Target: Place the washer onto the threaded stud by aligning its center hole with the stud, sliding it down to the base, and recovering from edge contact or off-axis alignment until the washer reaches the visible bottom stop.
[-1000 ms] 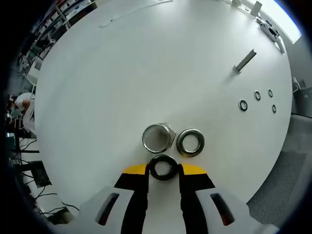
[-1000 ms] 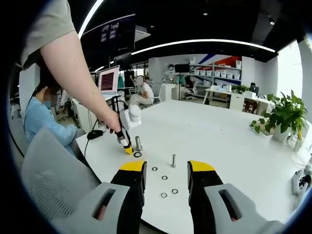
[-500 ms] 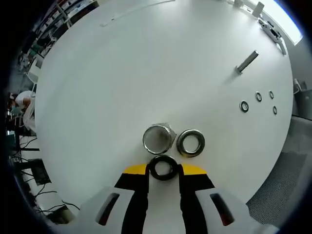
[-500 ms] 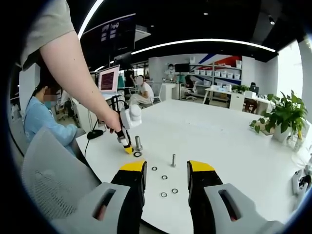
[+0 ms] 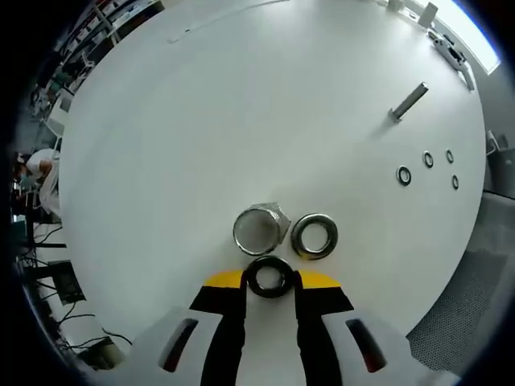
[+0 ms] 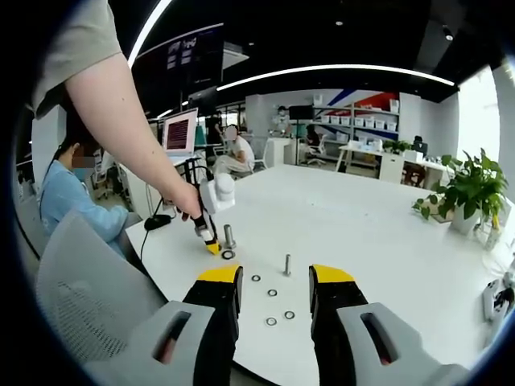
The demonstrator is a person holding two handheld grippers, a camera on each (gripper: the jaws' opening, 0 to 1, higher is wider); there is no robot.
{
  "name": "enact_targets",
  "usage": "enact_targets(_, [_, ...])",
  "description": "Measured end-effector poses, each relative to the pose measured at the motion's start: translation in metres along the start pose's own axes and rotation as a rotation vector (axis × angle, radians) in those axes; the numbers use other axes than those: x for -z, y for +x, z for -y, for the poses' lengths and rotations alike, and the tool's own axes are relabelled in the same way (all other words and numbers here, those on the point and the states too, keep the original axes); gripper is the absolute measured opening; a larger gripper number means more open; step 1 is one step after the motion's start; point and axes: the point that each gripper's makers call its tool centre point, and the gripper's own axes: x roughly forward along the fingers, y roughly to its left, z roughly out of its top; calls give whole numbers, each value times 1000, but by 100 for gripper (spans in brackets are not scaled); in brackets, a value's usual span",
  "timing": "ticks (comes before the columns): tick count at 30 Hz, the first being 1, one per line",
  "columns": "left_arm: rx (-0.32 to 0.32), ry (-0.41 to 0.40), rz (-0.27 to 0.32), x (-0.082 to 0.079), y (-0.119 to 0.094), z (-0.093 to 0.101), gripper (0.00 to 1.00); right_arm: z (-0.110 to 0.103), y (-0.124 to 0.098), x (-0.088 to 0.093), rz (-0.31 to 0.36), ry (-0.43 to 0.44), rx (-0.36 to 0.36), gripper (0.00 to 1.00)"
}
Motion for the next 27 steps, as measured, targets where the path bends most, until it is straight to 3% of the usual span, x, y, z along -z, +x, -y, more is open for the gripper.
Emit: enact_targets(27, [-14, 18, 35, -1, -4, 4, 21, 2, -1, -1, 10, 1, 9, 35])
